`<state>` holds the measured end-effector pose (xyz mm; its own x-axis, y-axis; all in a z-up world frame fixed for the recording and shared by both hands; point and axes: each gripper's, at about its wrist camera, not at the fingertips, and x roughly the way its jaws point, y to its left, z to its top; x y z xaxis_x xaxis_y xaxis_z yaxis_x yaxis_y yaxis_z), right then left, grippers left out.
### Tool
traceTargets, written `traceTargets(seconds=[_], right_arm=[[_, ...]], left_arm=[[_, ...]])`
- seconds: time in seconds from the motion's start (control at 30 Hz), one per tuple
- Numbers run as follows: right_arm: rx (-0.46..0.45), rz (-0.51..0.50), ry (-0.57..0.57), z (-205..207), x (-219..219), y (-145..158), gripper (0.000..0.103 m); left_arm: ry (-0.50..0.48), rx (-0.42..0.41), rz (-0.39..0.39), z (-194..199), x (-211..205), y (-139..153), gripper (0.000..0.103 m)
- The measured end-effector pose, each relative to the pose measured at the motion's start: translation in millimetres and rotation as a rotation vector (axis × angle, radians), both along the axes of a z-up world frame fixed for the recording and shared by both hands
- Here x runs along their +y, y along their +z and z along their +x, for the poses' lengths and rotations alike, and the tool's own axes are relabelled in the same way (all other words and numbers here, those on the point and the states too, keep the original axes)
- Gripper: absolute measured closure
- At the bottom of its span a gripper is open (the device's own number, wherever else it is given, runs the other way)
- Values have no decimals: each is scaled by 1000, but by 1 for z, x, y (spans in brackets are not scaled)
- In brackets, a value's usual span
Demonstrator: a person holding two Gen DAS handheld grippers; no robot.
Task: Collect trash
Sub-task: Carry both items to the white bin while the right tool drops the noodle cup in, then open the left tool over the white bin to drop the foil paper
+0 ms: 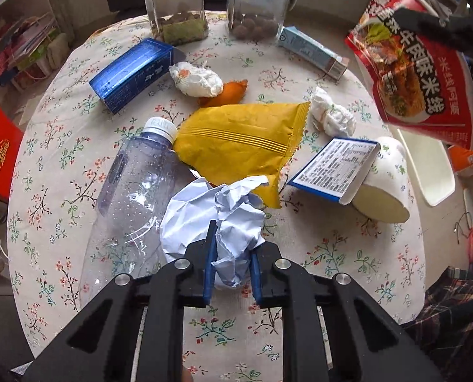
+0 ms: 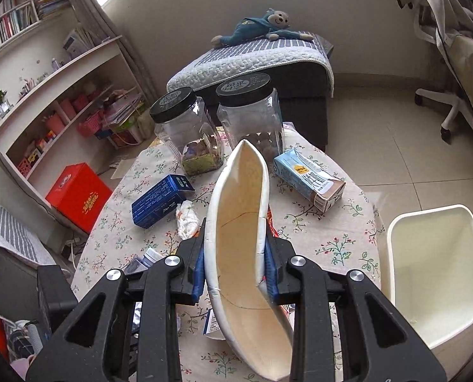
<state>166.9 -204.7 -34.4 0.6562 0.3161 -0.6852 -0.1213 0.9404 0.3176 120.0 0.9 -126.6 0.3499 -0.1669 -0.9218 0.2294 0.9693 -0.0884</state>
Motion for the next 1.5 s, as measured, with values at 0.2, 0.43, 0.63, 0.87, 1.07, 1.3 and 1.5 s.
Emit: traceTargets(seconds=[0.2, 0.43, 0.63, 0.87, 1.07, 1.3, 1.5], right_arm=[[-36, 17, -11, -7, -8, 9, 75], [-71, -20, -69, -19, -34, 13, 75], [-84, -102, -185, -33, -78, 11, 75], [4, -163, -373, -45, -149, -7, 74], [65, -177, -535, -54, -191, -17, 47], [14, -209, -752, -73, -229, -4, 14], [-15, -189, -865, -91, -258, 3, 8]], left_arm=[[76, -168, -84, 1, 16, 48, 87], [121, -319, -106, 4, 9, 84, 87], [80, -335, -121, 8, -21, 84, 87], [-27, -328, -126, 8, -78, 80, 87], [-115, -305, -148, 10, -138, 76, 86], [-208, -267, -184, 8, -215, 69, 86], [-268, -220, -218, 8, -270, 62, 86]])
